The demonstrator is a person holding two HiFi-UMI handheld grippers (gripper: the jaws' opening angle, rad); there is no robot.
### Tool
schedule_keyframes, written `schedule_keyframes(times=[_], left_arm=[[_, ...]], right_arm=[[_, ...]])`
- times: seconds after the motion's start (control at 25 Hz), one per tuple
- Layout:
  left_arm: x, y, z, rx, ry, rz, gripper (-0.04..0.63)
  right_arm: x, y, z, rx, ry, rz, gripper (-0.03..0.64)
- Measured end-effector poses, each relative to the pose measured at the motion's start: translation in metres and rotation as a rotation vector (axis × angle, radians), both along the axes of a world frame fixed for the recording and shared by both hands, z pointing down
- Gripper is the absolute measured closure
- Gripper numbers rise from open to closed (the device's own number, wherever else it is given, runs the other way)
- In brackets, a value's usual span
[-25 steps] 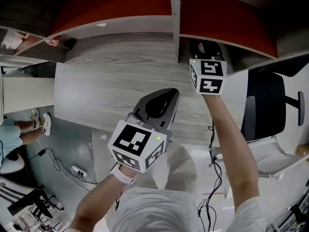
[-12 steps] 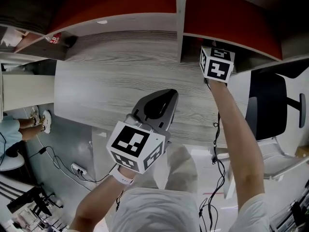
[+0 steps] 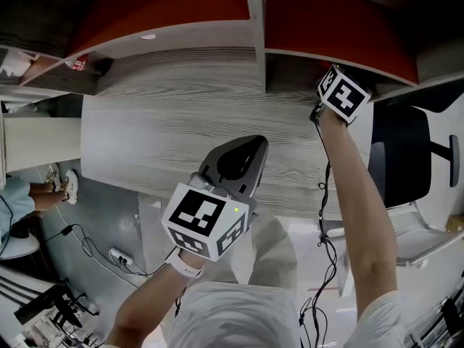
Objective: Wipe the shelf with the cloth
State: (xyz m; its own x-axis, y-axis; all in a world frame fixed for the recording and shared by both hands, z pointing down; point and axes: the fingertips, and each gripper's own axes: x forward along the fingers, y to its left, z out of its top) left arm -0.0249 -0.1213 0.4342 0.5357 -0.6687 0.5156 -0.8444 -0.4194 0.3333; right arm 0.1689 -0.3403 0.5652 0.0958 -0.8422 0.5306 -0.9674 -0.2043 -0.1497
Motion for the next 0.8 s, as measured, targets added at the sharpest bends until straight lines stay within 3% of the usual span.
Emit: schedule_keyframes(times=[0.12,0.2,0.32,0.56,0.8], left_arm=[[0.005,0.002,0.001,-0.001,-0.001,0.008,0.589],[0.004,0.001,0.000,0.003,-0.003,0.006,0.589],[0.002,-0.001,-0.003,0.010,-0.002,0.000,0.589],[0.000,-0.001,-0.002,0.007,-0.009,-0.001,0.589],[0.002,0.002,-0.002,0.004,-0.010,0.001,0.589]], right_arm=[[0.015,0.006,-0.002,-0.038,0.066,0.084,0.528],[0.012,0.006,-0.006,-0.032,0.078,0.064,0.528],[-0.005,0.009,-0.011,0.009,0.059,-0.051,0.526],[-0.076,0.014,-0.005,0.057,-0.046,-0.408,0.526],[-0.134,0.012,-0.010,0.059,-0.158,-0.580,0.523]])
